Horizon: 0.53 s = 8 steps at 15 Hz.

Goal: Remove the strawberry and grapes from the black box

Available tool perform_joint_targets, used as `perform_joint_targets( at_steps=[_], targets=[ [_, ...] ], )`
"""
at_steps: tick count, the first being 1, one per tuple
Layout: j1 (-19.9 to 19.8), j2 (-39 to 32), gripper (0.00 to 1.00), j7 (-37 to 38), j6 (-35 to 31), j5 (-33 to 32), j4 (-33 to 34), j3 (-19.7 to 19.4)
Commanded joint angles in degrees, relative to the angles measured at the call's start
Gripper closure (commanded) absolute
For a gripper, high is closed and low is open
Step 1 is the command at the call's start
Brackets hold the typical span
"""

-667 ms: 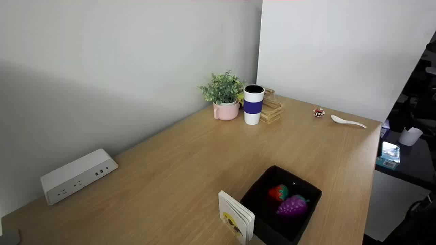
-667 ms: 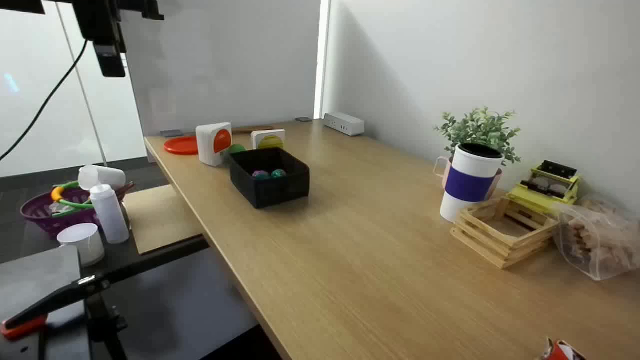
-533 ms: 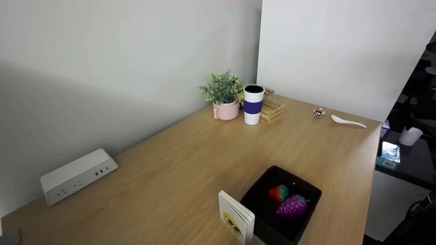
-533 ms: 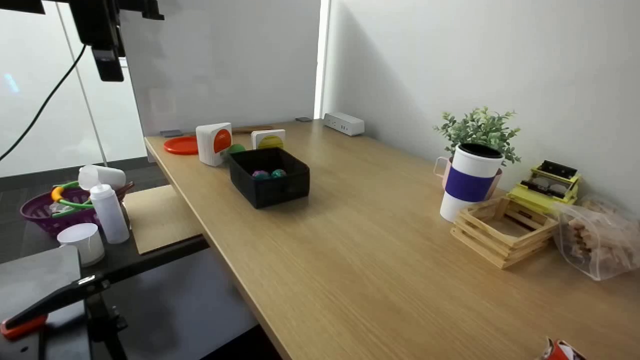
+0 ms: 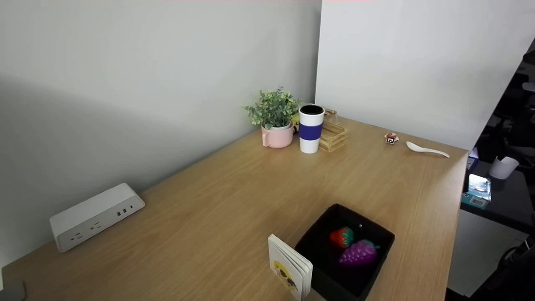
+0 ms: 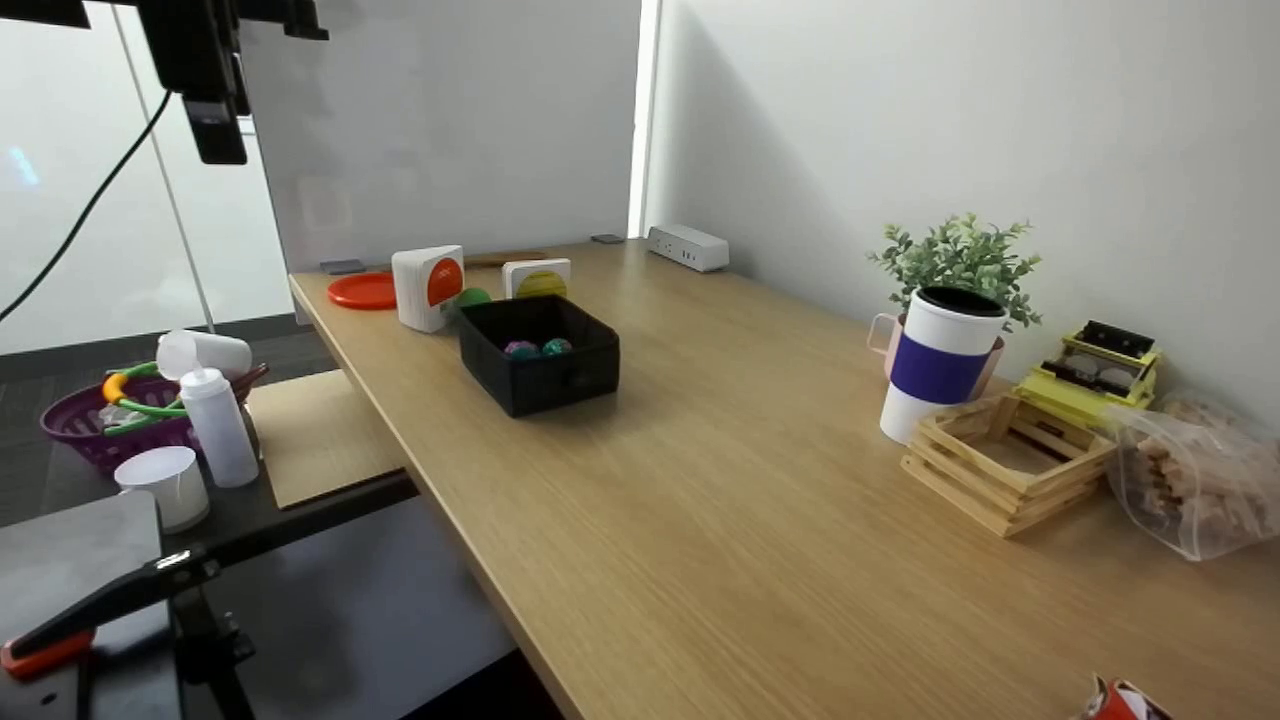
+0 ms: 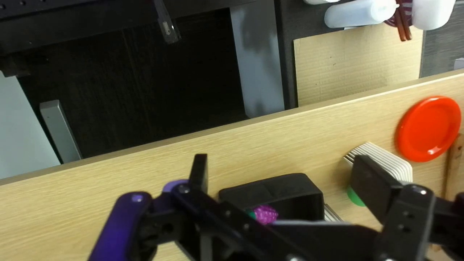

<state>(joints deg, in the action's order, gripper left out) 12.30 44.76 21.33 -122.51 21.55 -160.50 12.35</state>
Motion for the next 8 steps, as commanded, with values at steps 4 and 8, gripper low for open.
perform_joint_targets(
  at_steps=[4, 8],
  targets=[
    [-1.11, -1.33, 0.0, -0.56, 1.01, 0.26, 1.76, -0.76],
    [-2.03, -4.08, 0.0, -1.75, 2.4, 0.78, 4.48, -3.55]
  ],
)
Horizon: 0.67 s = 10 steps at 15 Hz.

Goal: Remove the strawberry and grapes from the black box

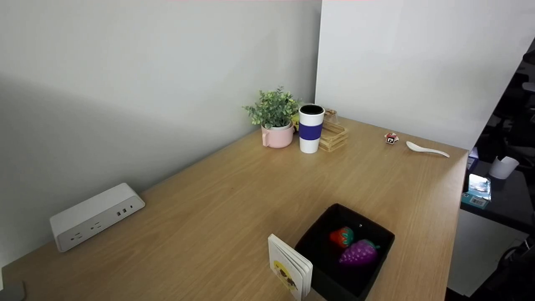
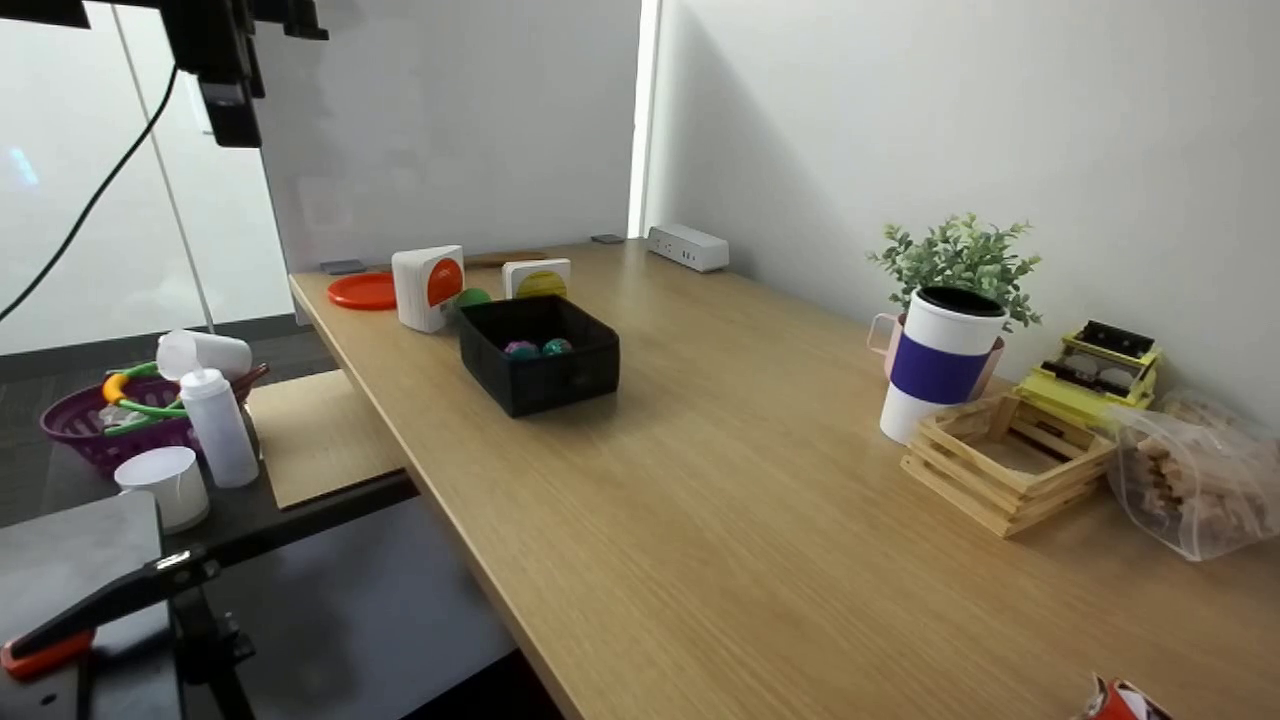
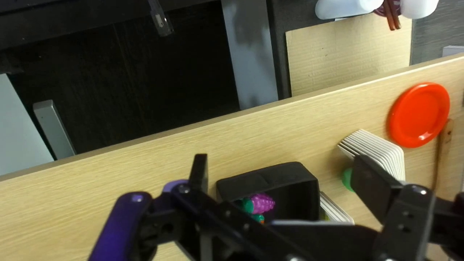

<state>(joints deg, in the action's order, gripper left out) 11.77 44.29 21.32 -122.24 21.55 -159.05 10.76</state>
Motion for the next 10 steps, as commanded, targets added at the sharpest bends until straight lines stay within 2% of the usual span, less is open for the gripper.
perform_joint_targets(
  at_steps=[1, 3, 6, 10],
  targets=[
    [-1.92, -4.68, 0.0, -2.04, 2.67, 0.81, 4.0, -2.89],
    [-2.54, -7.11, 0.0, -2.3, 3.9, 0.92, 6.2, -4.39],
    [-3.4, -12.42, 0.0, -3.85, 9.42, -0.33, 11.26, -6.13],
    [-4.73, -20.39, 0.0, -4.58, 19.04, -4.24, 18.85, -5.46]
  ],
)
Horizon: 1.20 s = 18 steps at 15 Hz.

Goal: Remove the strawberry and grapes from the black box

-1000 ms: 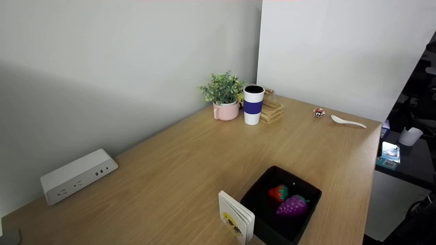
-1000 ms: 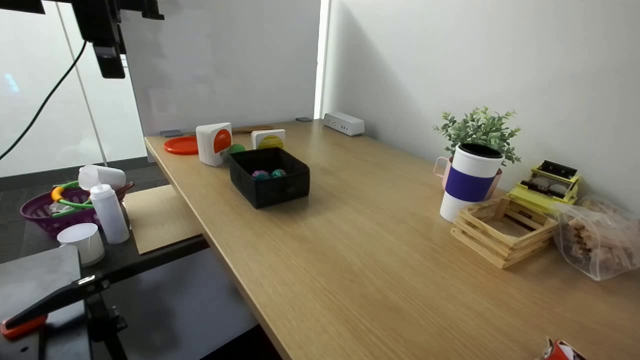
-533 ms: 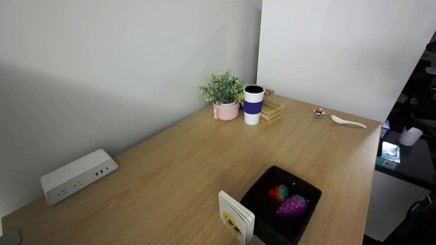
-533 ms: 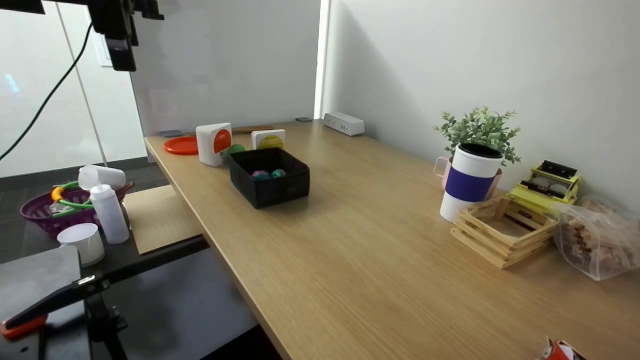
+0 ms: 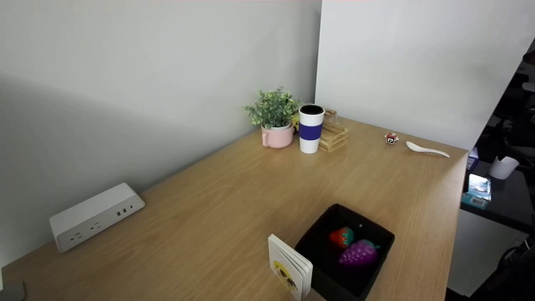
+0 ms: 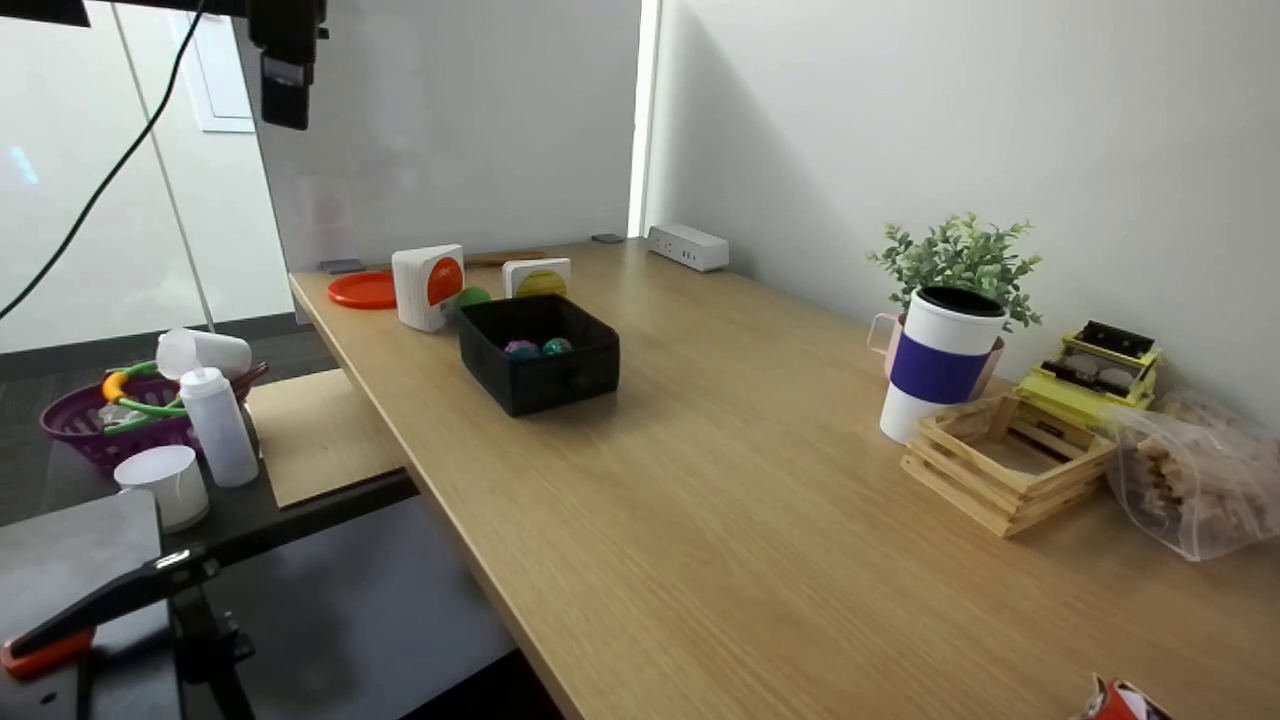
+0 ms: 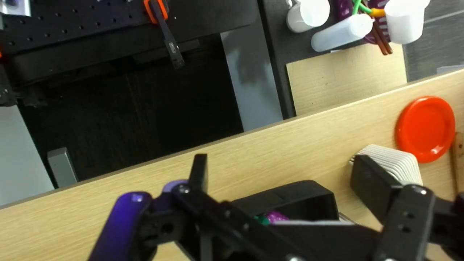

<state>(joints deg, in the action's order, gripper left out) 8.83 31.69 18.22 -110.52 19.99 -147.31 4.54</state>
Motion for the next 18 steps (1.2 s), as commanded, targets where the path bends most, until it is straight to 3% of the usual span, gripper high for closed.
perform_joint_targets(
  at_steps=[1, 3, 4, 9, 13, 18],
  targets=[
    [-1.93, -9.77, 0.0, -1.81, 9.85, -3.6, 9.02, 0.77],
    [-2.09, -13.66, 0.0, -2.13, 15.09, -5.71, 12.76, 0.95],
    [-2.04, -8.05, 0.0, -1.0, 10.32, -3.86, 7.6, 1.33],
    [-2.03, -8.98, 0.0, -0.98, 10.84, -4.05, 8.57, 1.51],
    [-1.46, -9.41, 0.0, -3.95, 2.4, -4.06, 8.05, 2.15],
    [1.02, -15.36, 0.0, -13.2, -7.13, -1.46, 10.47, 2.16]
  ],
)
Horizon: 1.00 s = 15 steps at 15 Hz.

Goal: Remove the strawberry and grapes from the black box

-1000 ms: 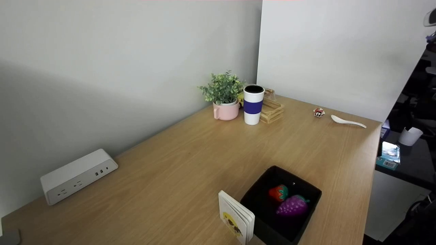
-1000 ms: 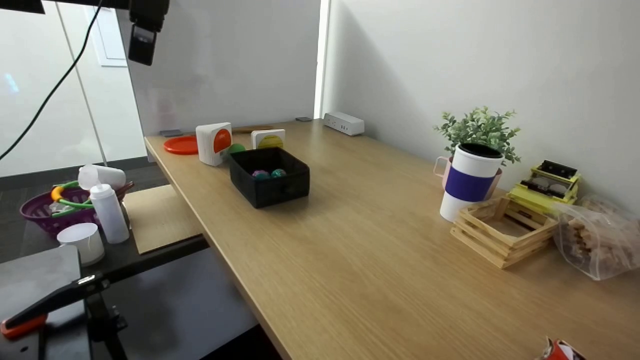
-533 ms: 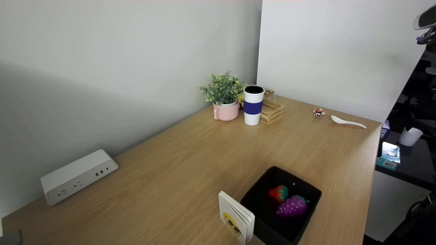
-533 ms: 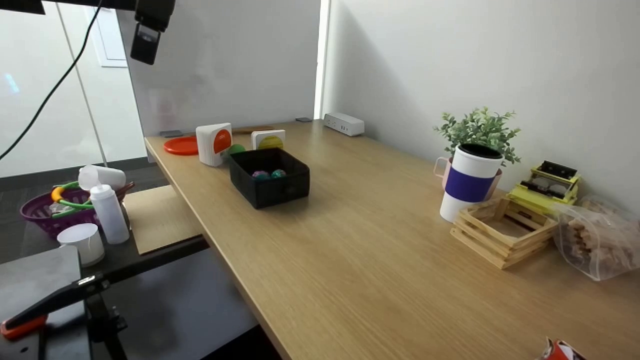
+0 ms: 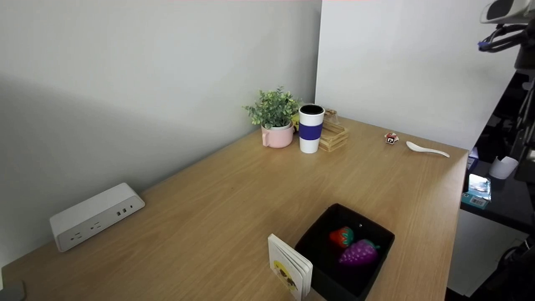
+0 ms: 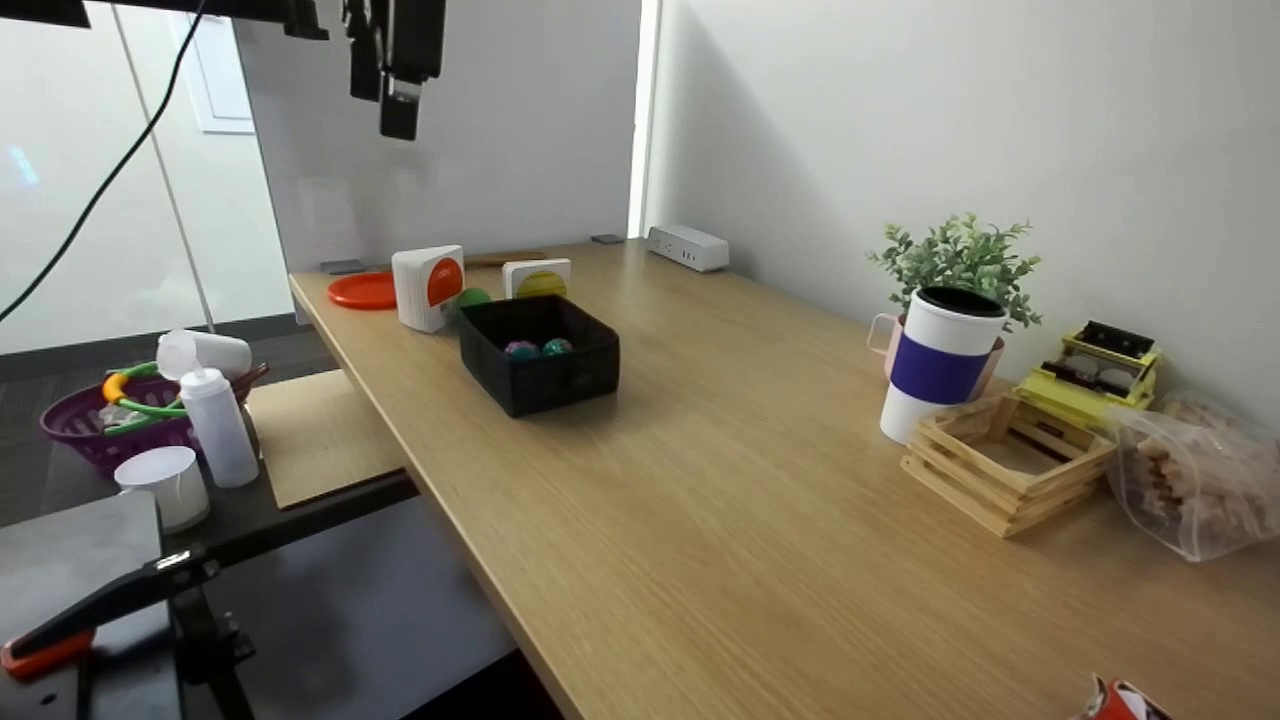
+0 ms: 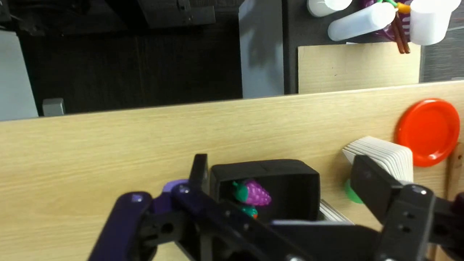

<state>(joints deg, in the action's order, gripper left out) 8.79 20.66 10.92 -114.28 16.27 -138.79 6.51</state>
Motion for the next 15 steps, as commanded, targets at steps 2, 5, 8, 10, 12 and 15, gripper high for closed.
perform_joint_targets(
  at_steps=[2, 5, 8, 10, 12, 15],
  targets=[
    [2.31, -7.75, 0.0, -11.98, -3.22, 4.64, 3.55, -0.46],
    [2.64, -13.62, 0.0, -17.98, 2.7, 5.24, 7.55, -0.37],
    [2.11, -16.72, 0.0, -20.9, 7.6, 5.86, 10.08, 0.02],
    [1.37, -15.53, 0.0, -16.31, 4.52, 12.6, 9.14, -0.17],
    [1.44, -15.58, 0.0, -16.91, 4.44, 11.44, 8.44, 0.46],
    [1.11, -16.83, 0.0, -19.54, 4.96, 10.44, 9.04, 0.22]
  ],
)
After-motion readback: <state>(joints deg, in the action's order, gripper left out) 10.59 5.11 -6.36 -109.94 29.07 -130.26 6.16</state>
